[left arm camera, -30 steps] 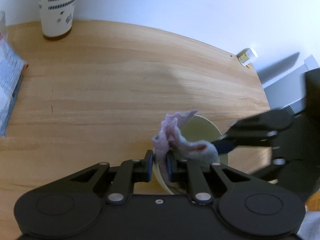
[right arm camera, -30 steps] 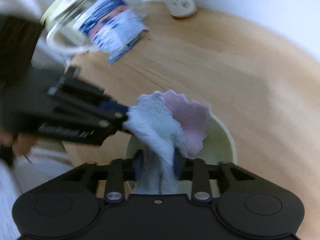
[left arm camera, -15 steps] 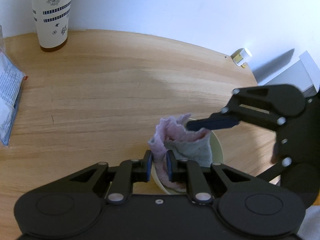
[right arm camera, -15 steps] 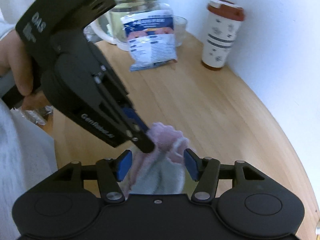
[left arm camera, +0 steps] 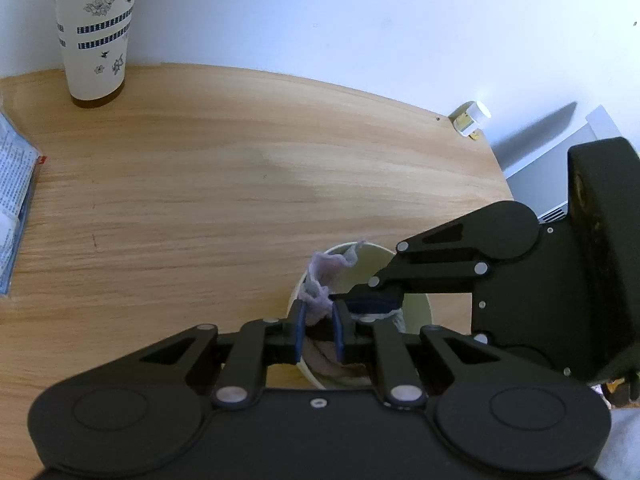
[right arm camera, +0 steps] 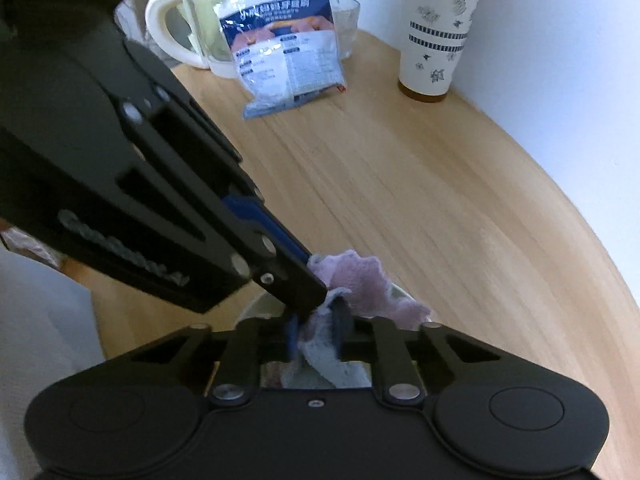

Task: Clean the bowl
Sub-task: 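Open the right gripper and regrasp the cloth inside the bowl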

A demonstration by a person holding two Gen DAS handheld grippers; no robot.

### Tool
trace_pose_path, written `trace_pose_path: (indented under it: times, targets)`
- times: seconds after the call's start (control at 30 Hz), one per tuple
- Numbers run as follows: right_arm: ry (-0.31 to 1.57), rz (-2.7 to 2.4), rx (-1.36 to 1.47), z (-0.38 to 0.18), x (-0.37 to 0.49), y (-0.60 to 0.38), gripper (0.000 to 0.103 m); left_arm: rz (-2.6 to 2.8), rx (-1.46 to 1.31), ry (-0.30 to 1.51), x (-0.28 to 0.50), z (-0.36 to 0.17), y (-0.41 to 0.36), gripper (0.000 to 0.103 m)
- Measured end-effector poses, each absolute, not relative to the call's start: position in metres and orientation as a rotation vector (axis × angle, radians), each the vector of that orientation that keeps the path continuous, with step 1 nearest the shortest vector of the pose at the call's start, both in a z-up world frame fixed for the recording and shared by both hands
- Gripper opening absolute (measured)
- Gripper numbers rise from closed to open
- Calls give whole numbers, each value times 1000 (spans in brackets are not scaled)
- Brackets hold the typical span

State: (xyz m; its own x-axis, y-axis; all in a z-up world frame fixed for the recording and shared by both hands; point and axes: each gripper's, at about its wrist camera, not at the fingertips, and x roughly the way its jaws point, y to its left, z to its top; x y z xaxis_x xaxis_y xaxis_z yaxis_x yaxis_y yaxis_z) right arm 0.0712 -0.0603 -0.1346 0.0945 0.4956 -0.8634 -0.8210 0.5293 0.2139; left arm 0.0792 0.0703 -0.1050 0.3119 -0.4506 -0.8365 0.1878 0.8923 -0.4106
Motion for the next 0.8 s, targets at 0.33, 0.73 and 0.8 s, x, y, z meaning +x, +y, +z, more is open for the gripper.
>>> trace_pose_path:
  times: [0.33, 0.73, 0.8]
  targets:
    - [1219, 967, -49, -134, 82, -91, 11, -374, -267, 1222, 80, -115, 72, 15]
    - [1358, 998, 78, -157, 86, -95, 11, -359, -177, 1217, 81, -135, 56, 6]
    - [1378, 1015, 38, -161, 84, -91, 11, -358, -169, 1218, 82, -135, 56, 6]
